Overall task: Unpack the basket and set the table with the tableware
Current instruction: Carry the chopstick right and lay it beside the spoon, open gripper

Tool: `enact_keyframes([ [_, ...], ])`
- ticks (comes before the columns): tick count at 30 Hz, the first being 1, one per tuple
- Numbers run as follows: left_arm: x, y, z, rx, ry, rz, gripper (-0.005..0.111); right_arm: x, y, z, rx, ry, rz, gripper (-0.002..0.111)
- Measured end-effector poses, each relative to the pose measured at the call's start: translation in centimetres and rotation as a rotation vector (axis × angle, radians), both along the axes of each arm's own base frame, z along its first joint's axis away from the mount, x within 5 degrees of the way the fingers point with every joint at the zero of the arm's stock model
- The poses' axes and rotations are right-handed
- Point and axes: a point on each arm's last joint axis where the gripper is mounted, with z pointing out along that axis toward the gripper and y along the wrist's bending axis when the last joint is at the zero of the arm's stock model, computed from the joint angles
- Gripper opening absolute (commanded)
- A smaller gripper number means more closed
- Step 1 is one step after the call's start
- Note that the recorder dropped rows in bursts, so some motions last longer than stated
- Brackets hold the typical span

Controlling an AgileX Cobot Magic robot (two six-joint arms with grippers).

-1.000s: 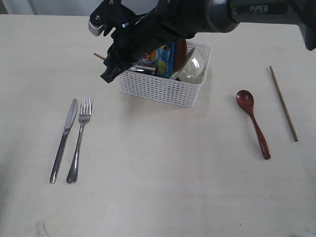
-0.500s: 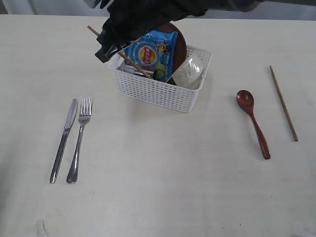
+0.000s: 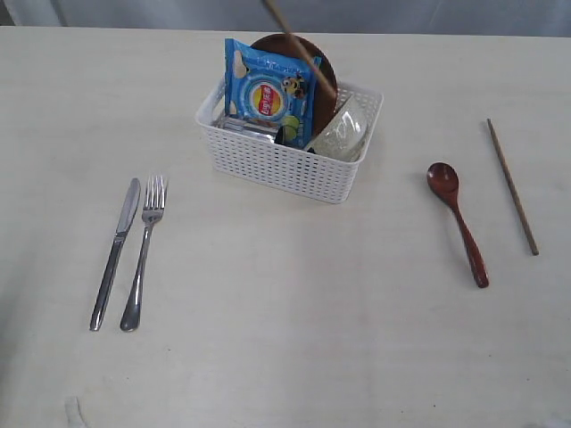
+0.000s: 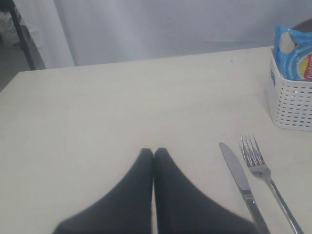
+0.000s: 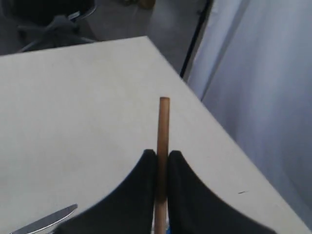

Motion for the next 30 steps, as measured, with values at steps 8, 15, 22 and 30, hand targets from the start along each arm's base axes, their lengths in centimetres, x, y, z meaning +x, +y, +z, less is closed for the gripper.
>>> enact_keyframes([
  [8,0.0,0.0,0.0,0.0,0.0,0.0,0.0,0.9,-10.0,4.5,0.126,0.103,-0.246,0.0],
  [15,0.0,0.0,0.0,0.0,0.0,0.0,0.0,3.2,-18.2,1.7,0.138,0.43,-0.575,0.0],
  [22,0.0,0.0,0.0,0.0,0.0,0.0,0.0,7.1,-23.9,-7.2,0.025,0.801,-0.87,0.0],
  [30,0.0,0.0,0.0,0.0,0.0,0.0,0.0,9.2,-24.7,-18.7,-0.11,1.051,-0.926,0.0],
])
